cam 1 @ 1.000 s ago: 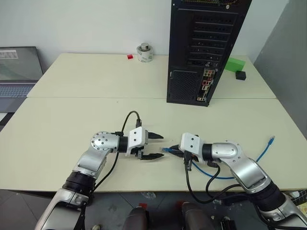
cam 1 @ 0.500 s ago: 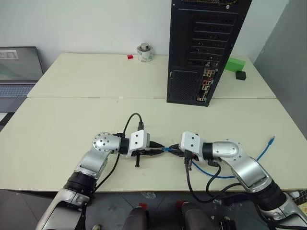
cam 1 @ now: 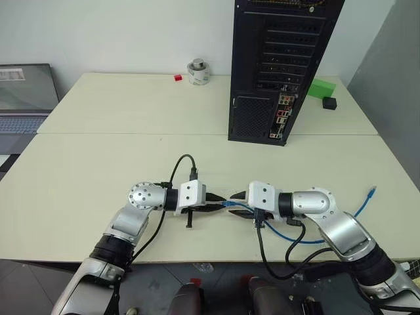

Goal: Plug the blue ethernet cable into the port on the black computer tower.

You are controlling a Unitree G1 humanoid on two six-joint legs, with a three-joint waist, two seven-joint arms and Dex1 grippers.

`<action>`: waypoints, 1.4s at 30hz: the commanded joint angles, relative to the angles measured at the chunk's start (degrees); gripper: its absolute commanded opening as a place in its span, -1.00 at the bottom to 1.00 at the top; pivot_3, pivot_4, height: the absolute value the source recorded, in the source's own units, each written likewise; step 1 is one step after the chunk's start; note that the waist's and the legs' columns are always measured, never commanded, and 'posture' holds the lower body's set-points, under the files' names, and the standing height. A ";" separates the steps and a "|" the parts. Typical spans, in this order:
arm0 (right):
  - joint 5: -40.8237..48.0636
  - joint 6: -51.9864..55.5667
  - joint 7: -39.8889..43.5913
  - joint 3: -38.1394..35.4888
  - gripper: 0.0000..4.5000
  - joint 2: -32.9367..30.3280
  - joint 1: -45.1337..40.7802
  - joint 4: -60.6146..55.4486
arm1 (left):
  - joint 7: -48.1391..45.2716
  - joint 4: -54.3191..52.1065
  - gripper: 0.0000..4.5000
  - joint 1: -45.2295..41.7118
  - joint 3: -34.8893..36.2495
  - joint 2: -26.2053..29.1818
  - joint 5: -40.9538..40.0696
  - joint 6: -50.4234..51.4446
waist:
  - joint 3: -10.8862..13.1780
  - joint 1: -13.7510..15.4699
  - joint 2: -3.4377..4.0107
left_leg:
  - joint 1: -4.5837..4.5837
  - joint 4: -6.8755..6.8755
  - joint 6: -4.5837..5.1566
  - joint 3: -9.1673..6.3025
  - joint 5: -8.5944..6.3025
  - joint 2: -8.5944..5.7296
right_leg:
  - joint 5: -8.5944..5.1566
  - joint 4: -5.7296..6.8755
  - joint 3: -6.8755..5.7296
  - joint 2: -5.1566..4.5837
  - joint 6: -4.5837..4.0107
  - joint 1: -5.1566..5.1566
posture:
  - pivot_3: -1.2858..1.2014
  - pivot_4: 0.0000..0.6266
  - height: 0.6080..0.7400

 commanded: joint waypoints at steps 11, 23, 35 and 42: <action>26.67 29.39 -7.71 -18.98 0.59 4.24 2.38 -10.37 | 34.78 0.50 -0.87 3.50 5.42 -2.28 27.71 -40.06 | -0.02 0.11 -0.02 | 0.02 -0.02 0.00 0.01 0.00 -0.03 | 0.01 0.00 0.02 -0.35 -0.01 0.02 | 0.03 -0.52 1.00; 31.67 32.41 -11.83 -19.58 0.59 8.00 0.09 -6.03 | 52.42 3.84 -0.87 0.70 4.66 -0.66 40.96 -46.51 | -0.02 0.12 -0.02 | -0.01 -0.02 0.01 -0.02 0.00 -0.08 | 0.01 0.01 -0.08 -0.35 0.00 0.02 | 0.03 -0.52 1.00; 33.39 31.65 -12.00 -18.65 0.16 9.10 -2.01 -2.23 | 56.72 3.11 -0.87 0.32 3.10 1.10 42.50 -46.07 | -0.02 0.10 -0.01 | -0.02 -0.03 0.01 -0.03 0.00 -0.07 | 0.01 0.01 -0.10 -0.35 0.00 0.02 | 0.03 -0.52 1.00; 33.18 31.40 -13.04 -17.64 -0.57 10.38 -2.96 -0.94 | 57.43 1.62 -0.87 0.82 2.69 1.07 42.80 -45.46 | -0.02 0.12 -0.01 | -0.02 -0.03 0.01 -0.04 0.00 -0.08 | 0.01 0.01 -0.11 -0.35 0.00 0.02 | 0.03 -0.52 1.00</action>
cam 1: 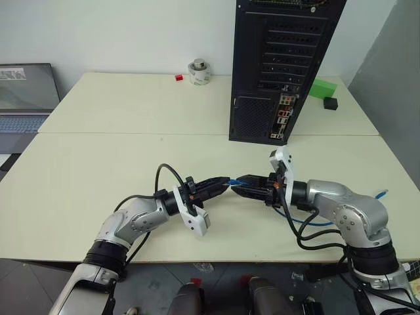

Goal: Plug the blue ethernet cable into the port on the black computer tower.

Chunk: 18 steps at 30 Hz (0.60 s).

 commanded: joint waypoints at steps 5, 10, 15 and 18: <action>0.56 -1.23 -0.33 0.48 -0.99 0.29 -1.35 -0.30 | 1.52 -2.97 -0.87 -0.06 -0.87 0.46 -0.30 0.72 | 0.00 -0.01 0.00 | 0.00 0.00 0.00 0.00 0.00 0.01 | 0.00 0.00 0.00 -0.01 0.00 -0.01 | 0.03 -0.52 1.00; 0.56 -1.25 -0.34 0.65 -1.00 0.17 -1.55 0.09 | 1.93 -3.13 -0.87 -0.04 -1.04 0.53 -0.14 1.17 | 0.00 -0.01 0.00 | -0.01 0.00 0.00 0.00 0.00 0.00 | 0.00 0.00 0.00 -0.01 0.00 -0.01 | 0.03 -0.52 1.00; 0.66 -1.13 -0.21 0.59 -1.00 -0.10 -1.92 0.76 | 0.81 -2.57 -0.87 0.06 -1.91 0.73 -1.15 1.98 | 0.00 -0.01 0.00 | -0.01 0.00 0.00 0.00 0.00 0.00 | 0.00 0.00 0.00 -0.01 0.00 -0.01 | 0.03 -0.52 1.00; 0.63 -1.22 -0.02 0.67 -1.00 -0.42 -2.06 1.04 | -1.18 -2.20 -0.48 0.30 -2.64 0.82 -4.42 3.38 | 0.00 -0.01 0.00 | -0.01 0.00 0.00 0.00 0.00 0.00 | 0.00 0.00 0.00 -0.01 0.00 -0.01 | 0.03 -0.52 1.00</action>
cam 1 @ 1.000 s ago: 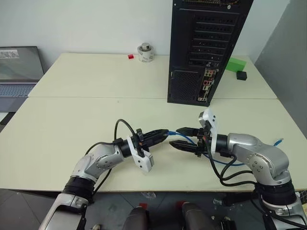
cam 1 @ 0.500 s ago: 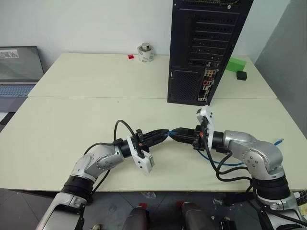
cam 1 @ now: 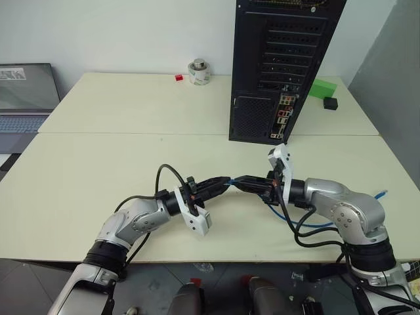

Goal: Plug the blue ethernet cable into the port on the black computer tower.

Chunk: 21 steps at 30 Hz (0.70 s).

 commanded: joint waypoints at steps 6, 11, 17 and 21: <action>0.06 -1.29 0.46 -0.43 -1.00 -1.27 -1.55 -0.73 | -8.47 -2.89 0.09 1.32 -1.35 -0.78 -14.18 9.65 | 0.00 -0.05 0.00 | 0.00 0.00 0.00 -0.01 0.00 0.00 | 0.00 0.01 -0.01 0.00 0.00 0.00 | 0.03 -0.52 1.00; -0.68 -2.52 -1.89 -3.20 -1.00 -2.49 -0.64 -1.34 | -15.00 -9.18 0.55 2.94 1.31 -4.23 -27.10 28.57 | 0.00 -0.06 0.00 | -0.03 0.02 0.00 -0.03 0.00 -0.03 | 0.00 0.00 -0.02 0.01 0.00 0.00 | 0.03 -0.52 1.00; -5.70 -5.94 -11.12 -8.51 -1.00 -2.78 0.45 -3.40 | -16.86 -22.30 0.99 5.47 4.24 -10.35 -40.95 53.88 | 0.00 -0.06 0.00 | -0.05 0.02 0.00 -0.06 0.00 -0.02 | 0.00 0.00 -0.02 0.03 0.00 -0.01 | 0.03 -0.52 1.00; -11.93 -7.44 -21.74 -9.12 -1.00 -0.11 -0.71 -6.19 | -18.89 -30.75 0.99 4.87 3.64 -12.30 -47.19 67.84 | 0.00 -0.09 0.00 | -0.13 0.06 -0.01 -0.10 0.00 -0.03 | -0.01 0.00 -0.04 0.03 0.01 -0.03 | 0.03 -0.52 1.00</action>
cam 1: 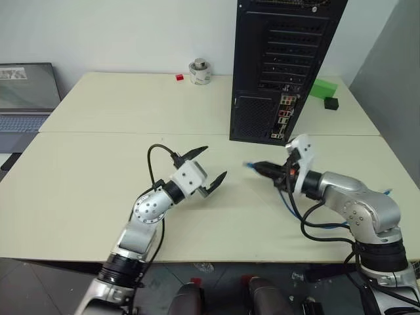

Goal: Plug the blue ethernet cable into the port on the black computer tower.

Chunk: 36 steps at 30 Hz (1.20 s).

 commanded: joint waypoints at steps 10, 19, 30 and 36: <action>-21.28 -10.72 -29.39 2.65 -1.00 14.25 -5.02 -1.47 | -2.16 -13.22 0.99 -8.58 -1.50 -1.12 -7.51 27.96 | 0.00 -0.10 0.01 | 0.07 -0.04 -0.02 0.10 0.01 0.07 | 0.00 0.02 0.14 0.30 0.00 -0.04 | 0.03 -0.52 1.00; -27.91 -21.32 -38.47 2.44 -1.00 23.07 -7.33 8.87 | -5.55 -12.90 0.99 -14.34 -1.63 1.71 -7.74 32.33 | 0.00 -0.16 0.02 | 0.07 -0.06 -0.03 0.16 0.01 0.07 | 0.00 0.00 0.20 0.29 -0.01 -0.07 | 0.03 -0.52 1.00; -29.42 -31.01 -40.18 1.56 -1.00 26.44 -11.44 21.86 | -5.09 -9.19 0.99 -14.75 0.52 4.76 -5.58 30.14 | 0.02 -0.23 0.04 | 0.09 -0.11 -0.03 0.22 0.01 0.07 | 0.01 0.00 0.27 0.29 -0.02 -0.10 | 0.03 -0.52 1.00; -30.70 -35.29 -41.99 0.73 -1.00 26.04 -13.95 26.93 | -9.82 -9.51 0.99 -13.78 1.48 6.01 -8.96 29.69 | 0.02 -0.25 0.05 | 0.08 -0.11 -0.03 0.23 0.01 0.07 | 0.01 -0.01 0.27 0.27 -0.02 -0.11 | 0.03 -0.52 1.00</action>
